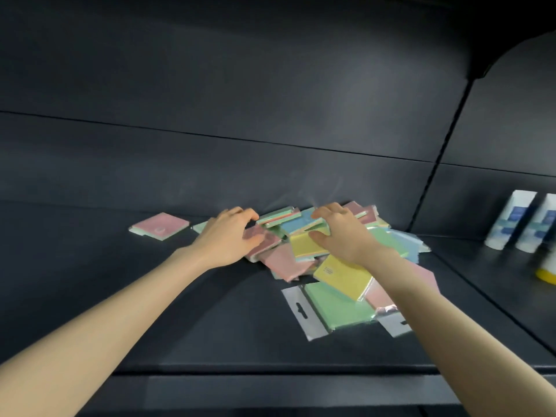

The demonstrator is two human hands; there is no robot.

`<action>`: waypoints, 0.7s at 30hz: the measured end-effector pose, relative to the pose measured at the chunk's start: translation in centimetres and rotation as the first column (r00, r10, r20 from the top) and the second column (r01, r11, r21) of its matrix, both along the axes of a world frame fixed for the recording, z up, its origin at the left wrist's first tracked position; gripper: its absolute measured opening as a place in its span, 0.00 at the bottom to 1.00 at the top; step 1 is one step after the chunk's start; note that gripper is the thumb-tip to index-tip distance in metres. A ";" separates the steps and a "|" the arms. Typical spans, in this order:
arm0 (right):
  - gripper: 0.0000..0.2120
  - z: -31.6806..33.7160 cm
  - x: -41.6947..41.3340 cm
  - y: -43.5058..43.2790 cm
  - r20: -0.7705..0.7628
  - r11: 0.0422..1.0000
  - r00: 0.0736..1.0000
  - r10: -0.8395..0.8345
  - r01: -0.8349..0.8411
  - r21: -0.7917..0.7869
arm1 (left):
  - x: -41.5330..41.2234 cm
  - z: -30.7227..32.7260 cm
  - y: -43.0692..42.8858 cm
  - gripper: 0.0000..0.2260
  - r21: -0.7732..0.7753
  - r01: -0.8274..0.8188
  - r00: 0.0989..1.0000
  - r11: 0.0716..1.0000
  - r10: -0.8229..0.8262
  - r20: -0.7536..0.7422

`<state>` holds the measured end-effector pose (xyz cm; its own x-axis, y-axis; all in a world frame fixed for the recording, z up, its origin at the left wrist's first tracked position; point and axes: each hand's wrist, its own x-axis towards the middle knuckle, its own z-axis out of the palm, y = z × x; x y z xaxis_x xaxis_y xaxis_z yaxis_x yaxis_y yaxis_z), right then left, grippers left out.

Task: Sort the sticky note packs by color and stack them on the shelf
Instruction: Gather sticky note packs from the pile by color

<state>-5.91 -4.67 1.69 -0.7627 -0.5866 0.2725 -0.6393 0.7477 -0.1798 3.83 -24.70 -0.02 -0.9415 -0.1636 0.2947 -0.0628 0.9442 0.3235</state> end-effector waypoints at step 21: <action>0.30 0.1 -9.3 -8.2 0.289 0.996 0.955 0.069 -0.083 0.035 | -6.7 -1.2 -5.1 0.26 0.288 -0.029 0.941 0.957 -0.072 0.332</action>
